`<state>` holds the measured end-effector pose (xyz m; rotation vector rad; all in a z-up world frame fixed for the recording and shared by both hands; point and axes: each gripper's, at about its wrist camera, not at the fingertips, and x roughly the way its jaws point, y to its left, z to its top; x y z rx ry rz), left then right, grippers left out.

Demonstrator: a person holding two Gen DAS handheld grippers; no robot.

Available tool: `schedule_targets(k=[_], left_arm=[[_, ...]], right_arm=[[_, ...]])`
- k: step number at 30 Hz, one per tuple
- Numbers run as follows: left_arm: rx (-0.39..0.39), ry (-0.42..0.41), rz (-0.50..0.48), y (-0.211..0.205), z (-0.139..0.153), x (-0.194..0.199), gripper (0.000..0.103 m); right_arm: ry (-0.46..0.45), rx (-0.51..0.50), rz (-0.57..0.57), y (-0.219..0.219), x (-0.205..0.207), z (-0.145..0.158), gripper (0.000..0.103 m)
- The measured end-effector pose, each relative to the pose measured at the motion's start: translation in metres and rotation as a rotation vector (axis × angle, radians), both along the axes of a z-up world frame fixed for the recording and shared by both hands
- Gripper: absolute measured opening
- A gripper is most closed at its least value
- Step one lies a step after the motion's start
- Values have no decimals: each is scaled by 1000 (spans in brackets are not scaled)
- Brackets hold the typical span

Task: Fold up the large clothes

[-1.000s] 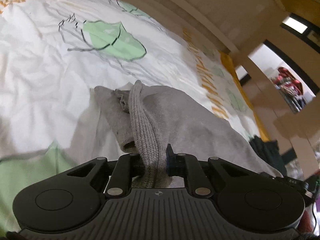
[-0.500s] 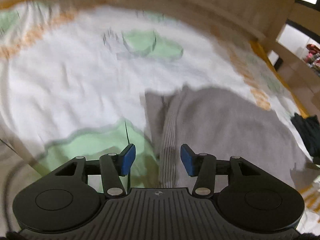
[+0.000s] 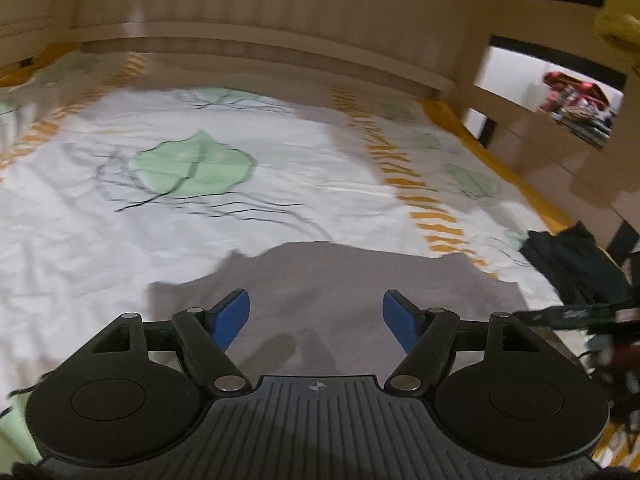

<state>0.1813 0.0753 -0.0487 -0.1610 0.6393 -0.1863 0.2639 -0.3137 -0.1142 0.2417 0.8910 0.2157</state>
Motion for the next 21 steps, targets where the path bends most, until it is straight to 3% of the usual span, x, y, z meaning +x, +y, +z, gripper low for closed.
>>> schedule_targets(k=[4, 16, 21], left_arm=[[19, 12, -42, -32, -9, 13, 72], [157, 196, -37, -80, -63, 60, 75], [225, 176, -28, -89, -77, 60, 83]], right_arm=[[65, 46, -13, -9, 6, -28, 97], [8, 72, 0, -10, -3, -35, 103], [-3, 76, -3, -10, -3, -36, 103]])
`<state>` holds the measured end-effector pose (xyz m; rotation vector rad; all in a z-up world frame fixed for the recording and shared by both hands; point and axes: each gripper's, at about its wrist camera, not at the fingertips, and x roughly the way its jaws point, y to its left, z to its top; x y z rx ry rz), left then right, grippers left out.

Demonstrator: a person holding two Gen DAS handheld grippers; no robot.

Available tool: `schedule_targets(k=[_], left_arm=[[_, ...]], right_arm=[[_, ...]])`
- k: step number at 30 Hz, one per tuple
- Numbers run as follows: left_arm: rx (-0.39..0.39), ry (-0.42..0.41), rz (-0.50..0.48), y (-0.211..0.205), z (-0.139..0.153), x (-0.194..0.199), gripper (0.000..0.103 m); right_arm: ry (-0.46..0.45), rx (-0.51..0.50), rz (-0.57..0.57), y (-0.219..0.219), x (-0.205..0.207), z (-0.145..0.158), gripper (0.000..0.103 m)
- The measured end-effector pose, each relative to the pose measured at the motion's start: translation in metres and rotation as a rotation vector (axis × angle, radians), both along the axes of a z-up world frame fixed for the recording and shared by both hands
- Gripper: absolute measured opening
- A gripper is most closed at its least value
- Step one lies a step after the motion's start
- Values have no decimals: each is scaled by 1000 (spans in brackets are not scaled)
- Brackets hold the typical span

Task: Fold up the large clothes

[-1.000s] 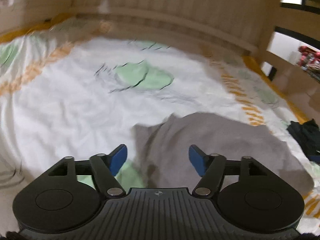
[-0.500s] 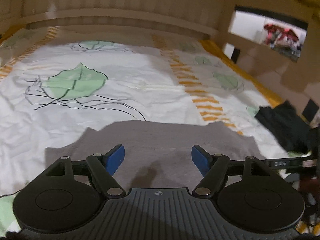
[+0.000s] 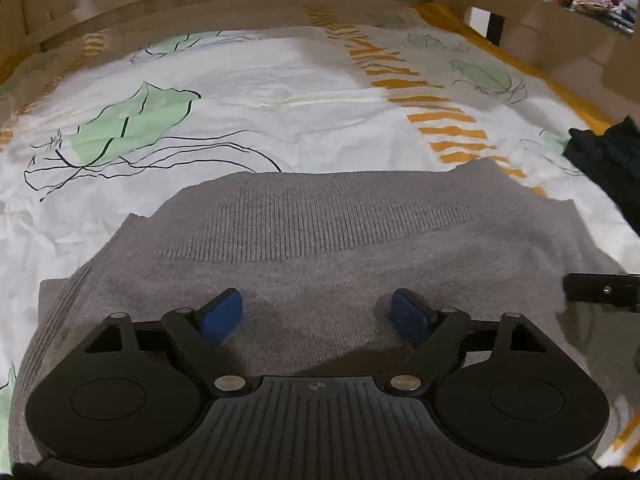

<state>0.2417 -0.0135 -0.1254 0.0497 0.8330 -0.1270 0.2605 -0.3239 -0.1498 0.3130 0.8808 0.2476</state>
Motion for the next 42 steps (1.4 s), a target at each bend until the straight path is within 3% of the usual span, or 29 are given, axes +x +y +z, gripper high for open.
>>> schedule_targets(k=[13, 16, 19, 24, 25, 29, 30, 34, 42], left_arm=[[27, -9, 10, -8, 1, 3, 86], [-31, 23, 9, 0, 8, 8, 84], [-176, 5, 46, 12, 20, 8, 83], [-400, -49, 67, 20, 27, 16, 59], [-426, -47, 63, 18, 25, 20, 56], [-465, 0, 52, 8, 5, 36, 24], [-467, 23, 68, 7, -4, 39, 21], [-497, 15, 93, 10, -24, 40, 16], [-435, 7, 82, 5, -10, 35, 16]], right_arm=[[-25, 33, -16, -2, -4, -2, 103], [-26, 52, -22, -5, -4, -3, 103], [-28, 68, -26, -6, -4, -3, 103], [-30, 88, -33, -8, -5, -3, 103], [-30, 92, -34, -9, -5, -3, 103], [-30, 112, -40, -11, -5, -4, 103], [-30, 116, -42, -11, -6, -4, 103], [-29, 140, -48, -14, -5, -4, 103], [-5, 255, -61, -28, 0, -7, 103]])
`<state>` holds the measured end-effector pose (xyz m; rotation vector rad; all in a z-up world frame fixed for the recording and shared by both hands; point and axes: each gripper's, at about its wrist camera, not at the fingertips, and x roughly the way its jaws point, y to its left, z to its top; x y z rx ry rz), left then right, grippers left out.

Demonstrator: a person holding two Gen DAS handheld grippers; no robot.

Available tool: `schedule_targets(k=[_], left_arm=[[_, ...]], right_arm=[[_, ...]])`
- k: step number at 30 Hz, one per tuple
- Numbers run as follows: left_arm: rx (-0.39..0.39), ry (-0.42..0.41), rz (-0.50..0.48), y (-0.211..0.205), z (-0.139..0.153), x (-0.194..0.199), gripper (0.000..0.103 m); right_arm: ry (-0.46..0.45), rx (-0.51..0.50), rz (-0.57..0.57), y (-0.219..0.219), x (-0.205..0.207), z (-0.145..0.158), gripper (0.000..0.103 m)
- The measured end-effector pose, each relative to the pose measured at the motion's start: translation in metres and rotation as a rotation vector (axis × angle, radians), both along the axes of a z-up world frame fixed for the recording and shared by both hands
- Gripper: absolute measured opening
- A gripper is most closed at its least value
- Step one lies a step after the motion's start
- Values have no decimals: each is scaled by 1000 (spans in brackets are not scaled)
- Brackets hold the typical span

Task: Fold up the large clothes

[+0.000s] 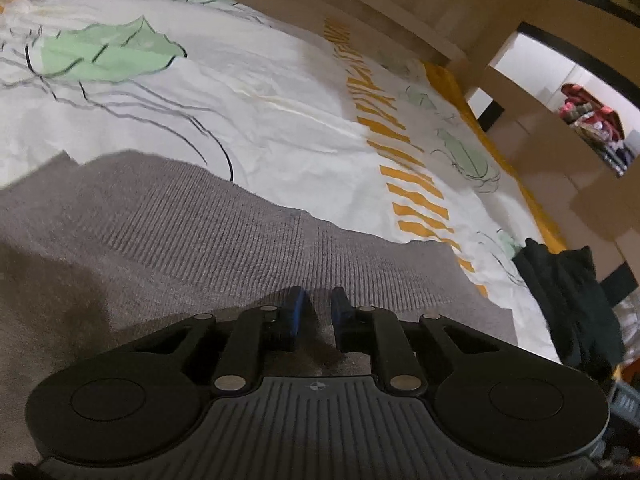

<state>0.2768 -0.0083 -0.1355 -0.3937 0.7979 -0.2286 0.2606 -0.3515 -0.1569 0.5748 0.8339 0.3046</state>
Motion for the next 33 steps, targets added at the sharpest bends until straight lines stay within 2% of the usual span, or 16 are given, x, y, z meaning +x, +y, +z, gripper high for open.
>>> schedule_targets(k=[7, 11, 12, 13, 14, 16, 17, 19, 22, 26, 30, 33], left_arm=[[62, -30, -14, 4, 17, -42, 16], [66, -50, 5, 11, 22, -70, 16], [67, -49, 9, 12, 23, -75, 16], [65, -40, 11, 11, 23, -78, 16], [75, -17, 3, 9, 21, -78, 16], [105, 26, -15, 4, 11, -74, 16], [113, 30, -22, 3, 6, -73, 16], [124, 18, -33, 4, -1, -71, 16], [90, 39, -35, 10, -1, -65, 16], [67, 42, -57, 16, -1, -65, 16], [49, 31, -70, 27, 9, -74, 16], [85, -14, -33, 46, 22, -89, 16]], right_arm=[[27, 235, 25, -17, 7, -9, 103], [30, 212, 75, -8, 7, -7, 98], [32, 205, 78, -7, 7, -7, 90], [39, 205, 76, -7, 6, -7, 76], [51, 210, 68, -8, 6, -8, 69], [74, 261, 61, -12, 7, -14, 42], [80, 297, 63, -14, 7, -16, 41], [74, 302, 66, -13, 6, -13, 40], [59, 321, 72, -11, 5, -1, 37], [24, 294, 97, 0, 2, 33, 34], [6, 327, 134, 21, 6, 70, 26], [-6, 308, 185, 48, 10, 97, 26]])
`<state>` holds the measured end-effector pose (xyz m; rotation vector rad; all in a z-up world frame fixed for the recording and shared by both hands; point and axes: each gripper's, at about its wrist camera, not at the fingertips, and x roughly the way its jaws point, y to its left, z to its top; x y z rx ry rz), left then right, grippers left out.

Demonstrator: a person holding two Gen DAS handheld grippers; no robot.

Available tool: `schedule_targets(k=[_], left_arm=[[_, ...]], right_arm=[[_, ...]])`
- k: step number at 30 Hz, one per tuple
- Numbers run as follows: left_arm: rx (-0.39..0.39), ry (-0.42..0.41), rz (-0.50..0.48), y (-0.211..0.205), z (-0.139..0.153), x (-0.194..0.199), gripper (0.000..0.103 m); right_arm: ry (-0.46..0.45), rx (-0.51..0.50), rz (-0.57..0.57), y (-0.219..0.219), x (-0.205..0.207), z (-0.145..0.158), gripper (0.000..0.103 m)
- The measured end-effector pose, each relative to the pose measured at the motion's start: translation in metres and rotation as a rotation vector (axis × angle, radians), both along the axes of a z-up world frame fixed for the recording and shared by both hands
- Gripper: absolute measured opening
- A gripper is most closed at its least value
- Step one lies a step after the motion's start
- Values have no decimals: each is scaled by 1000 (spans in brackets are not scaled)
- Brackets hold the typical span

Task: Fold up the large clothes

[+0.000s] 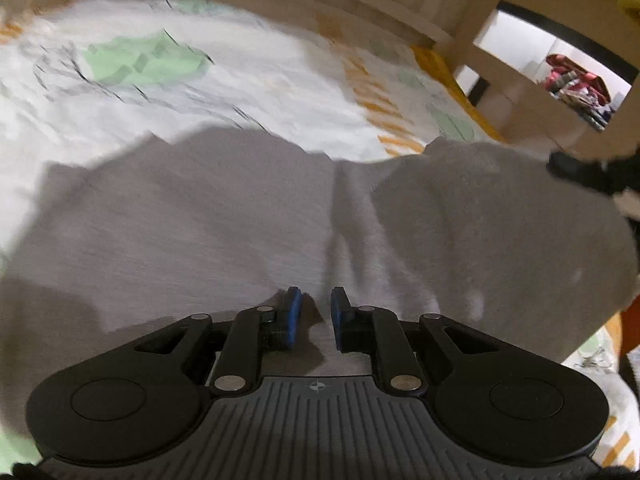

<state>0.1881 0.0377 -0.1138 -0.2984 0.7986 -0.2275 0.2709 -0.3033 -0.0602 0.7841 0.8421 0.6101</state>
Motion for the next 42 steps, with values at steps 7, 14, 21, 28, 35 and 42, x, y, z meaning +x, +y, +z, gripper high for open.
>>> schedule_targets(k=[7, 14, 21, 28, 35, 42], left_arm=[[32, -69, 156, 65, 20, -47, 18], [15, -55, 349, 118, 24, -81, 19], [23, -55, 388, 129, 27, -92, 19], [92, -195, 389, 115, 59, -105, 19], [146, -333, 244, 74, 86, -92, 30], [185, -222, 126, 51, 46, -19, 30]], right_arm=[[-24, 29, 181, 103, 16, 23, 26], [60, 51, 338, 218, 27, -14, 26], [131, -47, 461, 276, 26, -76, 33], [-42, 122, 490, 239, 11, -24, 75], [-217, 75, 302, 162, 4, 12, 75], [-293, -210, 136, 129, -13, 4, 45]])
